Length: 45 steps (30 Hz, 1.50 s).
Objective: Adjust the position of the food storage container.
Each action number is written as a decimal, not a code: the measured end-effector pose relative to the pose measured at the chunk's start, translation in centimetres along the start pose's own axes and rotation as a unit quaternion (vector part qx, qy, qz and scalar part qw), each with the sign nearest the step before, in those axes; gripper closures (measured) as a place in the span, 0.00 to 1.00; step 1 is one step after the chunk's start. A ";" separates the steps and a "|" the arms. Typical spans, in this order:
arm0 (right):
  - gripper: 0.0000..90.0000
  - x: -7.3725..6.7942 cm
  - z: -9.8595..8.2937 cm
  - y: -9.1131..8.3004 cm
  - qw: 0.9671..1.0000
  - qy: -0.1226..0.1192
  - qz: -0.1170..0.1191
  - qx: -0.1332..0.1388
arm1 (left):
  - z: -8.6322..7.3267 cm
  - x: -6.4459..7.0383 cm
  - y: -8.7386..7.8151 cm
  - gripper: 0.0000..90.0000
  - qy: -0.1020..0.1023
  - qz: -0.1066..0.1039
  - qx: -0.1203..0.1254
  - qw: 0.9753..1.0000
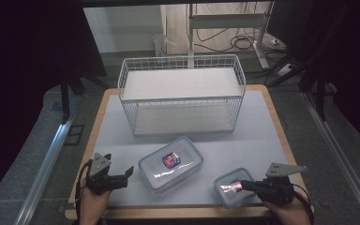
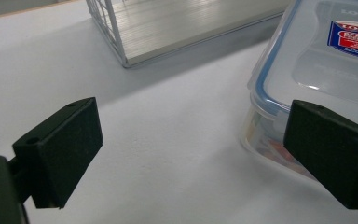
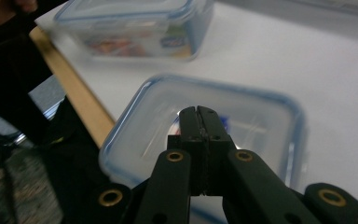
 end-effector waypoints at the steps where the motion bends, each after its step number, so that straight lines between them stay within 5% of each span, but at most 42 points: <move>1: 1.00 -0.2 -0.3 0.0 1.000 -0.002 0.004 -0.002 | 0.0 -0.1 0.0 0.05 -0.002 -0.001 0.002 1.000; 12: 1.00 -2.6 -2.7 0.2 0.996 -0.068 0.033 -0.042 | -0.1 -0.2 -0.1 0.05 -0.005 0.005 -0.001 1.000; 19: 1.00 -2.0 -2.7 0.8 0.996 -0.066 0.037 -0.037 | -0.2 -0.2 0.1 0.05 -0.003 0.003 -0.004 1.000; 31: 1.00 0.0 -0.7 2.1 0.998 -0.051 -0.003 -0.034 | -0.3 -0.1 0.3 0.05 0.005 -0.002 -0.012 1.000; 33: 1.00 -0.9 0.0 2.5 0.998 -0.061 -0.008 -0.035 | -0.3 -0.1 0.3 0.05 0.004 -0.001 -0.011 1.000; 37: 1.00 -3.6 1.5 4.7 0.996 -0.074 0.030 -0.042 | -0.3 -0.2 0.2 0.05 0.004 0.000 -0.010 1.000; 45: 1.00 -5.0 2.3 7.1 0.995 -0.081 -0.008 -0.065 | -0.3 -0.3 0.1 0.05 0.006 0.000 -0.009 1.000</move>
Point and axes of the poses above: each handheld gripper's, and its own axes: y roughly forward along the jaws, z roughly out of its top, x roughly to its right, the point moved 5 cm from there along y, roughly forward along the jaws, and after that the axes turned 8 degrees about -x, right-handed, at the moved point
